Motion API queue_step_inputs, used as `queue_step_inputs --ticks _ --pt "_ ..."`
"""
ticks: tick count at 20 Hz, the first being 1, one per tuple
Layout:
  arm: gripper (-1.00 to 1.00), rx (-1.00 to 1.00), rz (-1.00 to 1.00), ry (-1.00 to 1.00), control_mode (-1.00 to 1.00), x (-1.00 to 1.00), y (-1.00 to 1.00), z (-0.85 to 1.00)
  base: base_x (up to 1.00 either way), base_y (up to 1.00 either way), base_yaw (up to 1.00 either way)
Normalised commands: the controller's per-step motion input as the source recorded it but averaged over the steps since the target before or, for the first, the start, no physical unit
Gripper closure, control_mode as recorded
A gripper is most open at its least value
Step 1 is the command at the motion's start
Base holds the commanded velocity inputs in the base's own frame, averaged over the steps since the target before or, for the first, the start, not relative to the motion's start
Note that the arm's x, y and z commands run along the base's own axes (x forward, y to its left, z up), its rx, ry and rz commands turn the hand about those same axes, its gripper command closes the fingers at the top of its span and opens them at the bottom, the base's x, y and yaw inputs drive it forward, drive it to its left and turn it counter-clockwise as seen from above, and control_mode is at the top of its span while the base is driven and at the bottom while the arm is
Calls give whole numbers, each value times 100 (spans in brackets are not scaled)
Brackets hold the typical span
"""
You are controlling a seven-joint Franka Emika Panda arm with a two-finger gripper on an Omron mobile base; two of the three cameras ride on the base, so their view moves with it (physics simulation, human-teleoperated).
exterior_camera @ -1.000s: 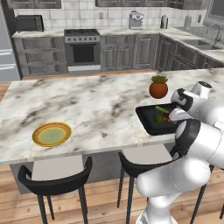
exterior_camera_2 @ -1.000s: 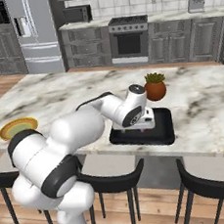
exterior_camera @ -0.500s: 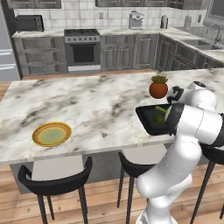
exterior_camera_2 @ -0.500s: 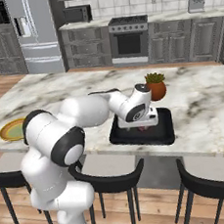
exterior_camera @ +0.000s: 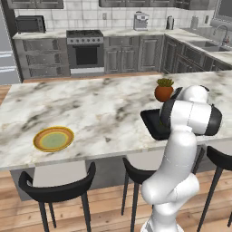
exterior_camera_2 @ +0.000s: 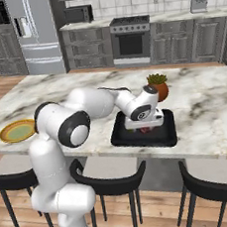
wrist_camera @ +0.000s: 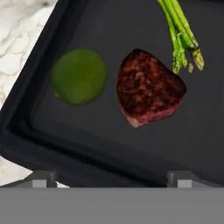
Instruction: Create a steak meal by picking up the steak and asparagus from the tray and placing them on the plate. Leave the lime on the tray.
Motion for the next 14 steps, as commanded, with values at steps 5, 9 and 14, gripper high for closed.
queue_step_inputs --ticks 5,9,14 --pt "-100 0 4 0 -100 30 0 -34 0 0 0" --pt "-100 0 1 0 -100 29 0 -35 0 0 0" --pt "-100 0 0 0 -100 32 -2 -33 0 0 0"
